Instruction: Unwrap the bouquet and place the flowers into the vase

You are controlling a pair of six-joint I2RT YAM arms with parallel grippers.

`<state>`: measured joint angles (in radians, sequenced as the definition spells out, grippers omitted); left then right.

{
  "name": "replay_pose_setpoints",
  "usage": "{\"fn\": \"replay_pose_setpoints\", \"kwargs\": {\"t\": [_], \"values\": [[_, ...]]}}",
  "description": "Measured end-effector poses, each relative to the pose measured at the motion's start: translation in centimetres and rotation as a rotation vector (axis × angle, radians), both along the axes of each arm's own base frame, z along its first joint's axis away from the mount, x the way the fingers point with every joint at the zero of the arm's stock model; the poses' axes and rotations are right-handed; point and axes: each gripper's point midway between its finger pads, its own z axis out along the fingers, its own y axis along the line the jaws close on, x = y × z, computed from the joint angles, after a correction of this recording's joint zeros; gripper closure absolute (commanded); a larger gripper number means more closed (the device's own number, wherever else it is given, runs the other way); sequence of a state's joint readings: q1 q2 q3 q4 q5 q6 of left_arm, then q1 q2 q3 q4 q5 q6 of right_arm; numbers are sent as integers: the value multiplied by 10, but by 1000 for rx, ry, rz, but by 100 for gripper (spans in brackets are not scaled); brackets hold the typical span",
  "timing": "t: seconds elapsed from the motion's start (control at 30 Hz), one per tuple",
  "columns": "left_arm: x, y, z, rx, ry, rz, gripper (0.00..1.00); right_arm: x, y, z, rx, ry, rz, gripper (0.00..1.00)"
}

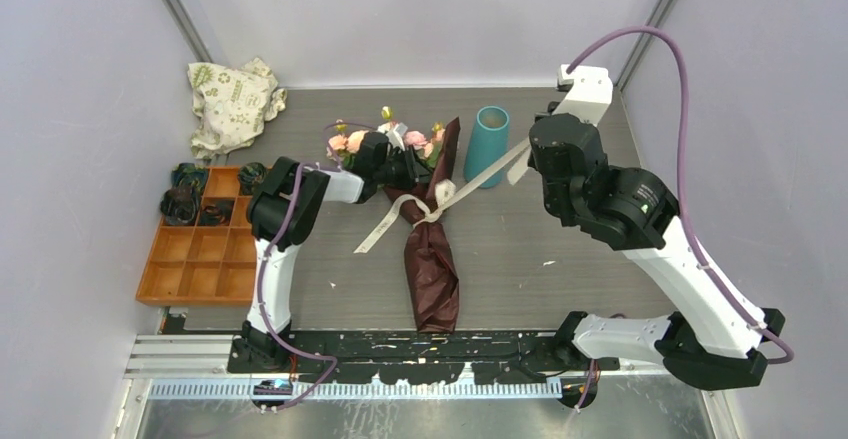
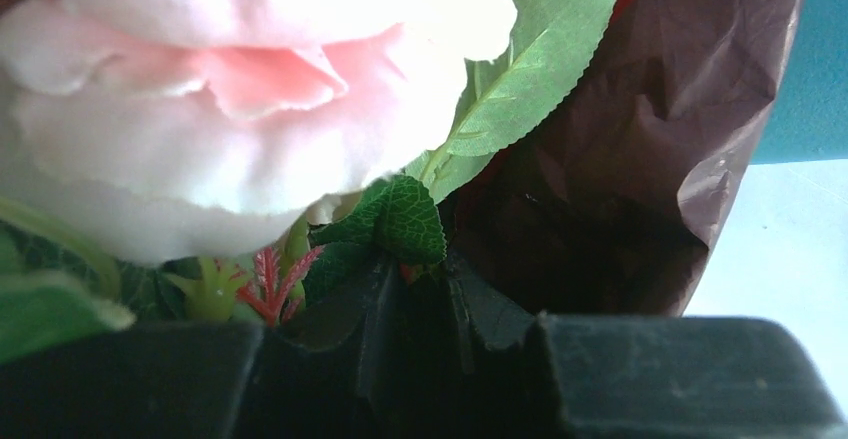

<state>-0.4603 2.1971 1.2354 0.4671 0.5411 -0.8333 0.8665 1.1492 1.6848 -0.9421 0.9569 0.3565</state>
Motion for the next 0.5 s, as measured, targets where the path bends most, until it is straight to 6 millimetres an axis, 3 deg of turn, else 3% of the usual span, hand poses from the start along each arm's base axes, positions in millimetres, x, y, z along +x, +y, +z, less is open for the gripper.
{"fn": "replay_pose_setpoints", "kwargs": {"t": [0.17,0.33,0.4,0.5], "values": [[-2,7,4,38,-2,27,77,-9,-26,-12,-54,28,-97,85],[-17,29,12,183,36,64,75,-8,-50,-32,-80,85,-222,59],[-23,43,22,252,34,84,75,-4,-54,-45,-82,116,-248,48],[-34,63,56,329,-7,114,73,1,-50,-67,-98,176,-239,41]]}}
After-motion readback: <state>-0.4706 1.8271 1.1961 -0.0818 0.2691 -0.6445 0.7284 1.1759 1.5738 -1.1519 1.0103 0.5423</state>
